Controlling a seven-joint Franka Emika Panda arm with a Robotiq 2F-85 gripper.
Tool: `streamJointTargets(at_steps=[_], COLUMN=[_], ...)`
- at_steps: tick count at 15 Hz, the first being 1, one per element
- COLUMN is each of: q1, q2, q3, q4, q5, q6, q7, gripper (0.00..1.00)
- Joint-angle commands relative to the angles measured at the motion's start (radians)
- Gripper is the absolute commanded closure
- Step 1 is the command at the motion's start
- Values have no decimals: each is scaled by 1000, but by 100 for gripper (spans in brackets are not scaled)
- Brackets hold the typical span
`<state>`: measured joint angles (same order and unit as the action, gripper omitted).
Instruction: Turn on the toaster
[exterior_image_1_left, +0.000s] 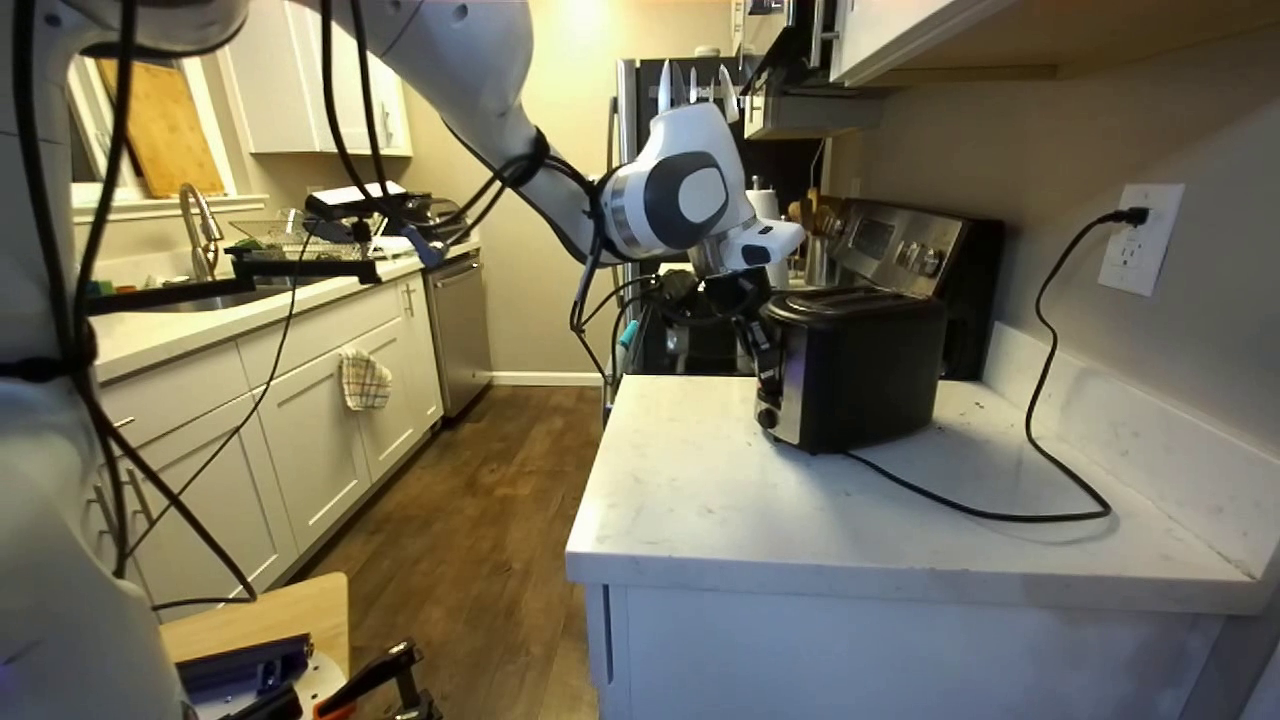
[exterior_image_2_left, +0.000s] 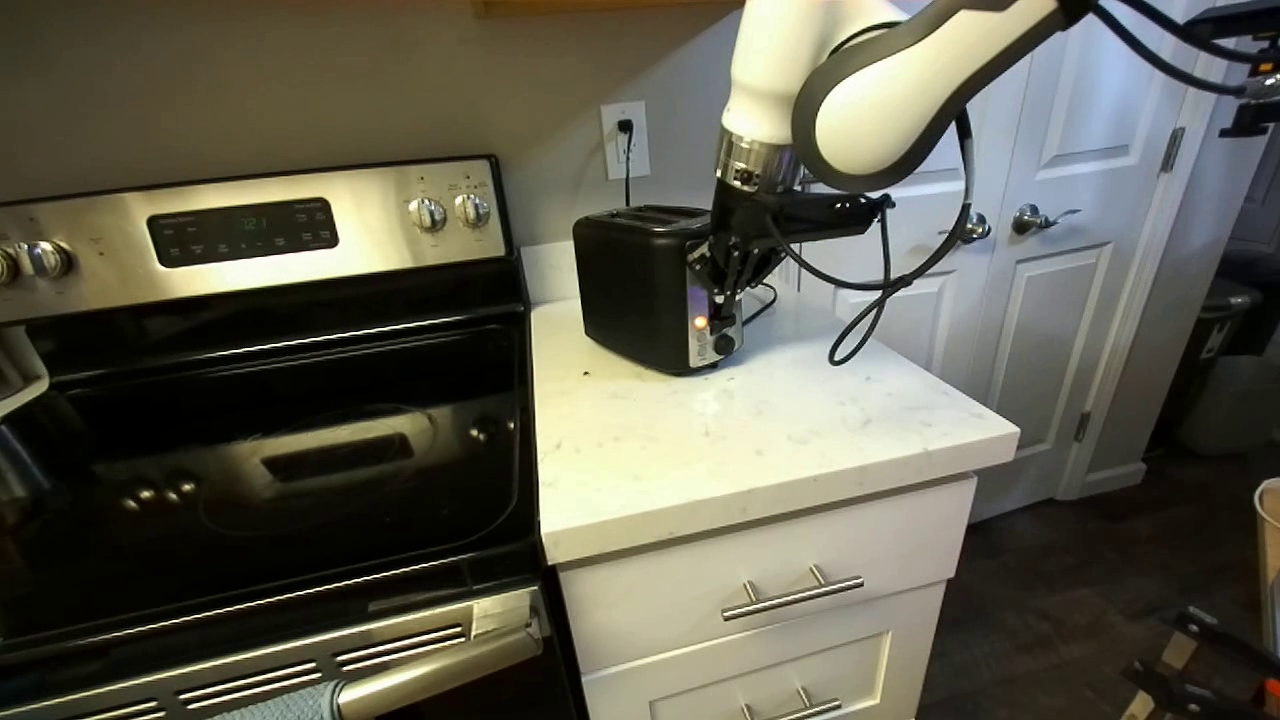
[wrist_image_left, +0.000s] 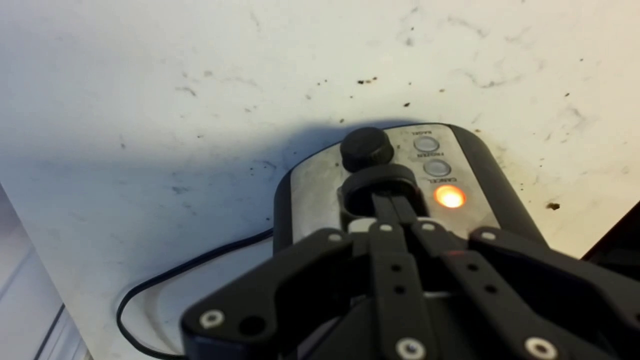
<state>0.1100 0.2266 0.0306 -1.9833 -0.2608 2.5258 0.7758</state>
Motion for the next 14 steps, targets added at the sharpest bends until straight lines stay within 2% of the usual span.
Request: streamJointTargets(at_steps=[1, 5, 9, 14], q1=[19, 22, 39, 61], q2=[90, 48, -37, -160], q3=[-3, -8, -12, 18], q4=[5, 10, 32, -5], q5=[48, 34, 18, 20], q6=[31, -12, -106, -227], q7=[-17, -17, 13, 22], gripper=[100, 100, 100, 100])
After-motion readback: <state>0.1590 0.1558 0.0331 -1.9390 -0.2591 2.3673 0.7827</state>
